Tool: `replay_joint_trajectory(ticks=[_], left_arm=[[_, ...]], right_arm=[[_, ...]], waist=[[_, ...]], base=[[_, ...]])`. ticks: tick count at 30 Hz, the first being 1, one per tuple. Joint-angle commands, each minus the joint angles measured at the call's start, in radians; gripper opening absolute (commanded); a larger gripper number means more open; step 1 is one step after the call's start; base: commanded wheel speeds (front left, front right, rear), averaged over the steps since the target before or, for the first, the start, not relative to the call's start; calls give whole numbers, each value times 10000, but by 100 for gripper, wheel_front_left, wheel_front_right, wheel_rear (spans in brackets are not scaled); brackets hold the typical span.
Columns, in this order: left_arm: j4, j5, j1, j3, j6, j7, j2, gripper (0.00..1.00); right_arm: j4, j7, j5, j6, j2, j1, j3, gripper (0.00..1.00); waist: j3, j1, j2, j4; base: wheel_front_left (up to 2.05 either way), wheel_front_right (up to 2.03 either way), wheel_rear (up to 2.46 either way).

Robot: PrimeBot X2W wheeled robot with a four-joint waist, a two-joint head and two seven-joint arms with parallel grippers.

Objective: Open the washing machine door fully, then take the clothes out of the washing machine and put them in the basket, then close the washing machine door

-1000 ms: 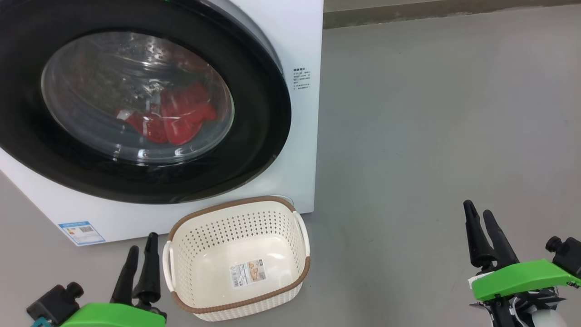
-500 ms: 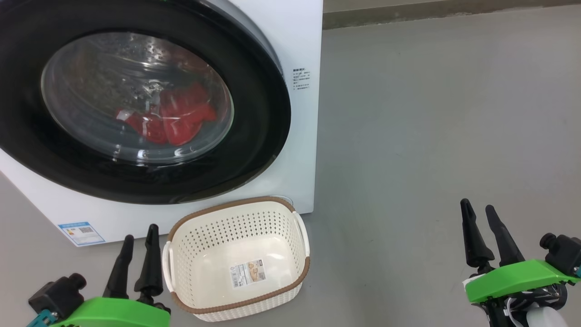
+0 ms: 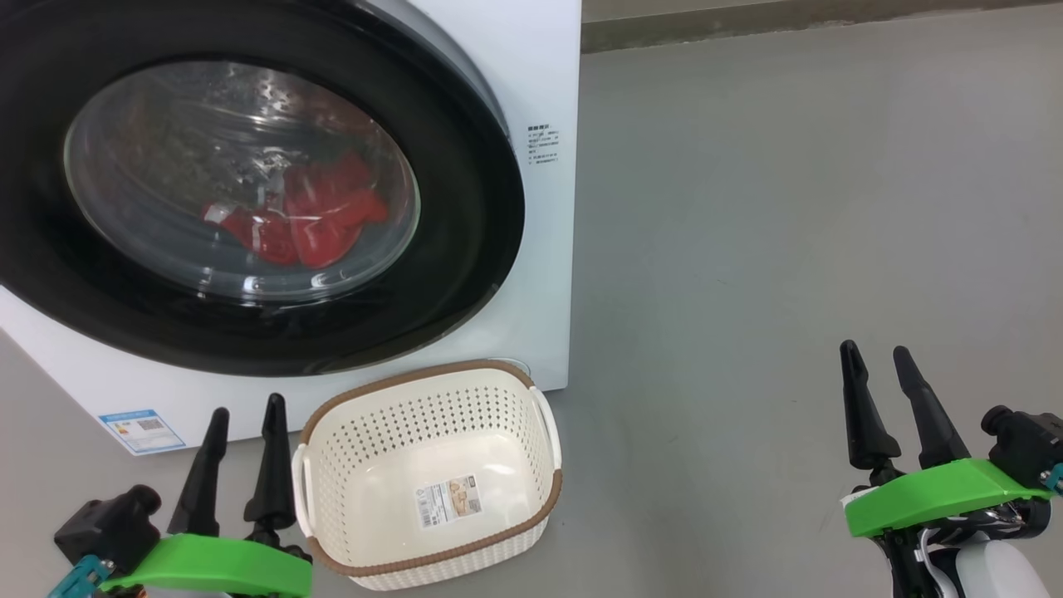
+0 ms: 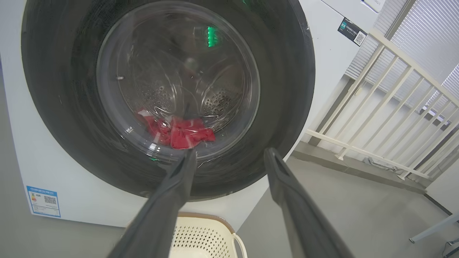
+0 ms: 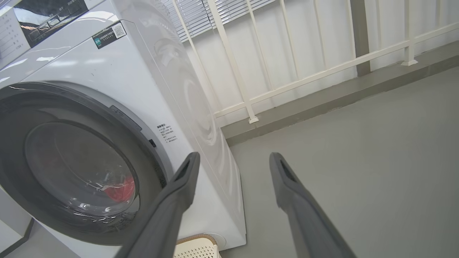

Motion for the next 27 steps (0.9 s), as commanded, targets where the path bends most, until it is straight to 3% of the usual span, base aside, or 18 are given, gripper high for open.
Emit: replay_joint_trajectory(ticks=[1, 27], left_arm=[[-324, 262, -434, 293, 55, -117, 156, 100], [-371, 3174, -720, 315, 127, -835, 179, 100]], right_arm=[[-295, -129, -282, -6, -147, -494, 230, 100], [-301, -851, -3016, -7, -173, -747, 518, 100]], waist=[[-13, -1, 0, -9], [-47, -1, 0, -134]], base=[[0, 0, 0], [0, 0, 0]])
